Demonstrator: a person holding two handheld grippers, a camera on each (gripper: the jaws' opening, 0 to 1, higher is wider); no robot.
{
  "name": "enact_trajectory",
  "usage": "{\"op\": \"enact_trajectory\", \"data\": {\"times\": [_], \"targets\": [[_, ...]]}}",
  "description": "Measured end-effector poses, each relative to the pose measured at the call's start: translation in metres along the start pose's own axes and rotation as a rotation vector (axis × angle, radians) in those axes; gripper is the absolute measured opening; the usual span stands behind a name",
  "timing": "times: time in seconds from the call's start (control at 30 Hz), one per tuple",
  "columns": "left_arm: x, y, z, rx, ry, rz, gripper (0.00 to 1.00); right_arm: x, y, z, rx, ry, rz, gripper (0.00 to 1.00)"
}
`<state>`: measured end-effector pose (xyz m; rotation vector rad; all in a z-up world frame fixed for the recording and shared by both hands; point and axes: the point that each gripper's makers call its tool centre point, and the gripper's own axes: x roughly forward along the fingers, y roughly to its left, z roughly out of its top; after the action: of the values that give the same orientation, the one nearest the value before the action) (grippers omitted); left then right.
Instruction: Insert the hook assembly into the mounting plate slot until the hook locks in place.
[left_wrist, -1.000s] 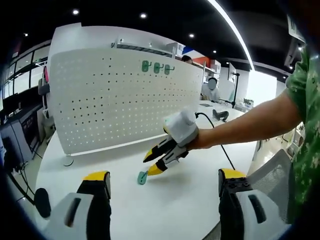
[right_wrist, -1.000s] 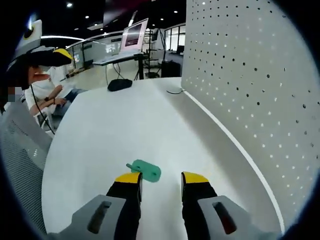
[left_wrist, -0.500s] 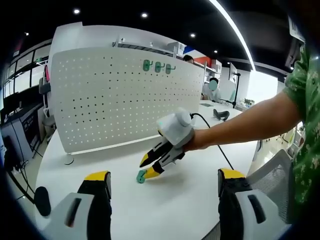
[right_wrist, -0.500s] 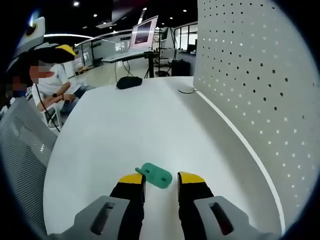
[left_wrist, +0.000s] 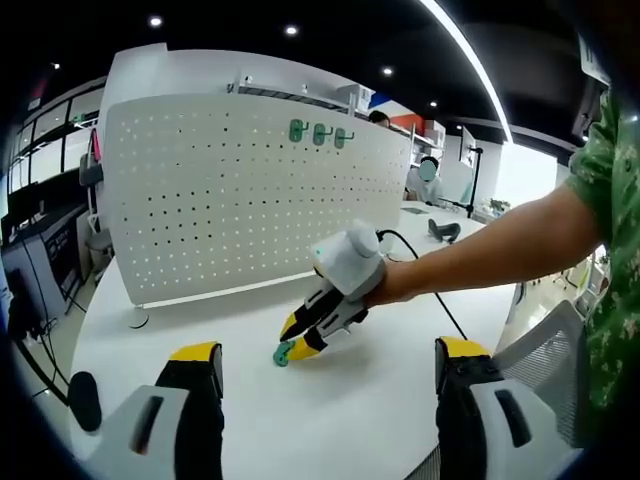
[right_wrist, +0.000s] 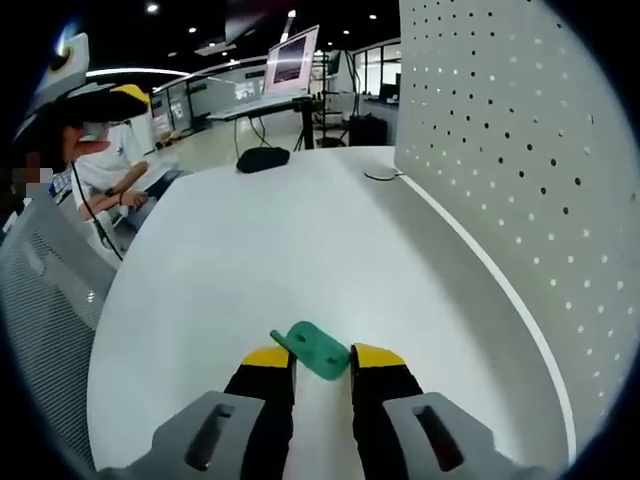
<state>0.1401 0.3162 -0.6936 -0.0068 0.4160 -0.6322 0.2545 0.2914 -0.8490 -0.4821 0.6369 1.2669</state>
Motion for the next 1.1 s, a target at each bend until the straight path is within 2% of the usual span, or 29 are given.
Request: {"op": "enact_trajectory", "data": {"times": [0.77,0.93,1.1], "targets": [[0.003,-0.007,0.000,0.010,0.003,-0.025,0.89,-0.012,0.009,-0.010,0.094,-0.004,0.007,0.04],[0.003,-0.009,0.000,0.009,0.003,-0.027,0.89,-0.012,0.013,-0.009,0.206,-0.034,0.033,0.04],[0.003,-0.008,0.000,0.008,0.002,-0.025,0.89,-0.010,0.012,-0.009,0.256,-0.046,0.041,0.03]]}}
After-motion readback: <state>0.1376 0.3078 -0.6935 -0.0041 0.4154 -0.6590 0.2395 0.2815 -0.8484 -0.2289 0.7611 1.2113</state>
